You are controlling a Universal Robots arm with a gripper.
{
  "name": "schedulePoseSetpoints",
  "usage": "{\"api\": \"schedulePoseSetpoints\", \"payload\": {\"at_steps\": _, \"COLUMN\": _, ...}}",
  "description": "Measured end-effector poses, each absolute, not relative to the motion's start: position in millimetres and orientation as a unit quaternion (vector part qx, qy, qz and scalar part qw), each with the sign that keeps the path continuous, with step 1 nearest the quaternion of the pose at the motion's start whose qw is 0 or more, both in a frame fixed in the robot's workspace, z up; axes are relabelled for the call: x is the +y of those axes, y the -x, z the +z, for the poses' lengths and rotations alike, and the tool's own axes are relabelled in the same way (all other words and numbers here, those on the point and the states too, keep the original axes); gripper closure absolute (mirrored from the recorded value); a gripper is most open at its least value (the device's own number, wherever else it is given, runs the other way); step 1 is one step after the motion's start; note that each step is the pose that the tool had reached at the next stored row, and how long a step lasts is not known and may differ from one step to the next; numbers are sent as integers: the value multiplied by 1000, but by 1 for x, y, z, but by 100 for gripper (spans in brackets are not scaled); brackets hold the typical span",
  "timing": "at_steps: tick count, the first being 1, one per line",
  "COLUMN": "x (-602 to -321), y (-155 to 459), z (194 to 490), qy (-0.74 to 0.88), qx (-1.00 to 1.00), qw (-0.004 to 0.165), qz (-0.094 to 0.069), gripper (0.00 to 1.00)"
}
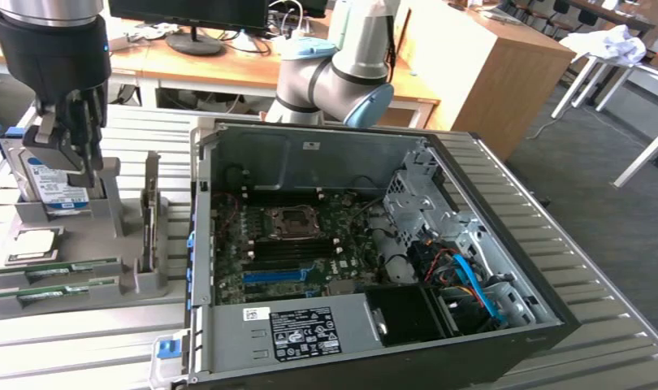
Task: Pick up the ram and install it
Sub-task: 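Pick up the ram and move it above insertion slot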
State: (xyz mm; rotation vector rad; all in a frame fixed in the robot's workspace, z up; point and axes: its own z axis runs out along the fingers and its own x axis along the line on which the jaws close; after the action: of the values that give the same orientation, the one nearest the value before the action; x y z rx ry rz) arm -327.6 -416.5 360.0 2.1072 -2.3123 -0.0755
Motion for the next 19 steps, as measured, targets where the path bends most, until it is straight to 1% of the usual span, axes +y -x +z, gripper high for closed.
{"api": "schedulePoseSetpoints", "payload": {"at_steps": 19, "x": -417, "y": 328, "z": 351, "qy": -673, "qx": -739, "qw": 6, "qz": -24, "gripper": 64}}
